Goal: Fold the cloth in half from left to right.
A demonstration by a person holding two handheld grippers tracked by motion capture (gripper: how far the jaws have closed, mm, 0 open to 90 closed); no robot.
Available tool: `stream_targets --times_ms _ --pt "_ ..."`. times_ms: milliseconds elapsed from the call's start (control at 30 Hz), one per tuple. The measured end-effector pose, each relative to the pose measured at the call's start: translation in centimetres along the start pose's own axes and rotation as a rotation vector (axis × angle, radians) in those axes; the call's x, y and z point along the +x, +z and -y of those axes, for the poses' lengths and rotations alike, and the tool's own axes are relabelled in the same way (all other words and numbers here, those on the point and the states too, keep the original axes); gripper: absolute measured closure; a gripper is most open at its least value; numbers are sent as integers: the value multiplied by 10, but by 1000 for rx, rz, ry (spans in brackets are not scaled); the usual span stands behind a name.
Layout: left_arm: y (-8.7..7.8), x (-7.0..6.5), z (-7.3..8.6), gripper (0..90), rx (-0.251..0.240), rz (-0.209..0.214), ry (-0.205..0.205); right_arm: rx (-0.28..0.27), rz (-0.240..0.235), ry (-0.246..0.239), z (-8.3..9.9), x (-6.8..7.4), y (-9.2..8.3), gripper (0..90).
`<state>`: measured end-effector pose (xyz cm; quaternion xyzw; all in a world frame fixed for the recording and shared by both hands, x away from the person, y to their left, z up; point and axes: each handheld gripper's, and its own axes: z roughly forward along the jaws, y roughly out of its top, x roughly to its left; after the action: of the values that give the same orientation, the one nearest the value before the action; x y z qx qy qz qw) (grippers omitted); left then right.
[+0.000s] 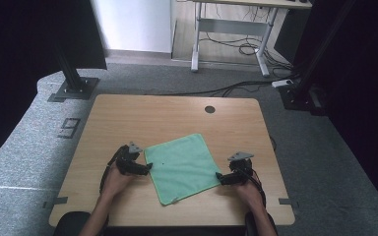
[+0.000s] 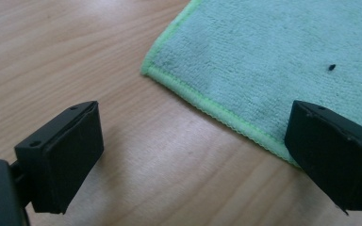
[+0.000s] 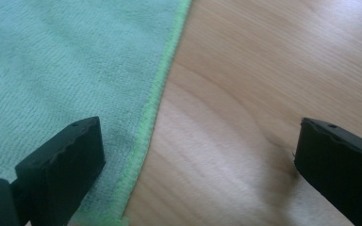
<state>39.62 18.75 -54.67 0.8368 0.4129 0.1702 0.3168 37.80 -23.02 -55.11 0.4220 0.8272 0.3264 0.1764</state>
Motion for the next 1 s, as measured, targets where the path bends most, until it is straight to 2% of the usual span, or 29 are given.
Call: stream_targets --times_ms 133,267,333,433,467,533,633,900,1000 --pt "0 1 1 46 1 13 -20 3 -6 11 -1 -3 1 23" --pt "-1 3 -4 22 12 -3 6 0 -12 14 0 -3 1 35" --pt "-3 6 -9 29 7 -26 16 1 -15 15 0 -3 1 38" --pt "-6 16 -19 100 -20 -42 1 1 -20 14 0 -3 1 47" --pt "-6 19 -22 141 -33 -42 -14 0 -23 14 0 -3 1 49" --pt "-7 25 -28 167 -50 -28 -38 -2 -24 17 0 -3 1 52" --pt "-3 29 -34 242 -44 -23 -39 -2 -26 16 0 -3 1 56" --pt "14 30 -27 366 0 -15 -41 -4 -33 9 0 -3 0 85" --pt "15 31 -23 397 -21 5 -46 -3 -35 6 0 -3 -1 103"
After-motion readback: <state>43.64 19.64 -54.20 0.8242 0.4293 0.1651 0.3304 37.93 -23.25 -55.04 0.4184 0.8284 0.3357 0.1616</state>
